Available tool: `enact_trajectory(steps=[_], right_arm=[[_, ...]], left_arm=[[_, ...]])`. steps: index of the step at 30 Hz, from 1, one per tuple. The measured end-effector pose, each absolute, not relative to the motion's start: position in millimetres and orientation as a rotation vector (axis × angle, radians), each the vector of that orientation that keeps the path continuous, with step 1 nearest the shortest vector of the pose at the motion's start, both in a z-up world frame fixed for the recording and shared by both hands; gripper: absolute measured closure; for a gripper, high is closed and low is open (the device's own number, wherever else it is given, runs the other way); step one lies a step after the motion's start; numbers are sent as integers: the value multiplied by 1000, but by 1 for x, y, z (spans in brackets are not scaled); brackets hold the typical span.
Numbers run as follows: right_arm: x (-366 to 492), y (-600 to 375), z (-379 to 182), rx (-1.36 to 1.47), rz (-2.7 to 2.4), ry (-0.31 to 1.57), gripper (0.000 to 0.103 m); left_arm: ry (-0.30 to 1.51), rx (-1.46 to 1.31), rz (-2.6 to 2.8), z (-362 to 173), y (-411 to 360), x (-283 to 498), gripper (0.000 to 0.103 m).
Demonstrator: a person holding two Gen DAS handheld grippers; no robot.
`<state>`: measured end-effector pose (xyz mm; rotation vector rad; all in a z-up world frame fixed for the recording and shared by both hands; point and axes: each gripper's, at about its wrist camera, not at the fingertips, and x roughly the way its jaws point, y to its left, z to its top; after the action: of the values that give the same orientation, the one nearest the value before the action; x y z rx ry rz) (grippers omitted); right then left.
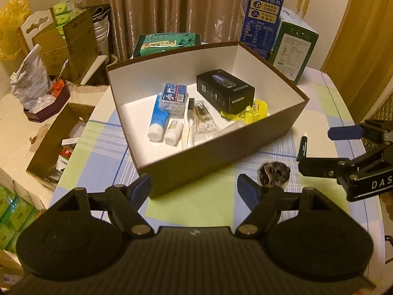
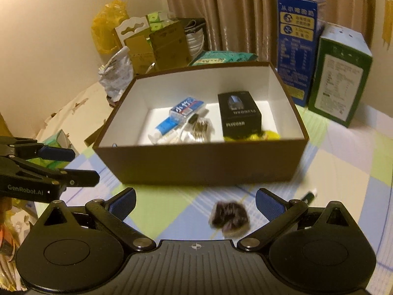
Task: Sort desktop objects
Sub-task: 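Withdraw both tools from the box toward the scrunchie and lip balm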
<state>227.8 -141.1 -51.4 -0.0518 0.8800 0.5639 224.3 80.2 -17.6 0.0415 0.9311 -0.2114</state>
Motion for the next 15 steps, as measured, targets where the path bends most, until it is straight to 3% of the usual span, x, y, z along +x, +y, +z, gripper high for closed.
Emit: enact_trajectory(steps=[15], right_arm=[[185,-164,-69,-26,508,911,2]], left_arm=[[970,53,-214,-33,66,190,29]])
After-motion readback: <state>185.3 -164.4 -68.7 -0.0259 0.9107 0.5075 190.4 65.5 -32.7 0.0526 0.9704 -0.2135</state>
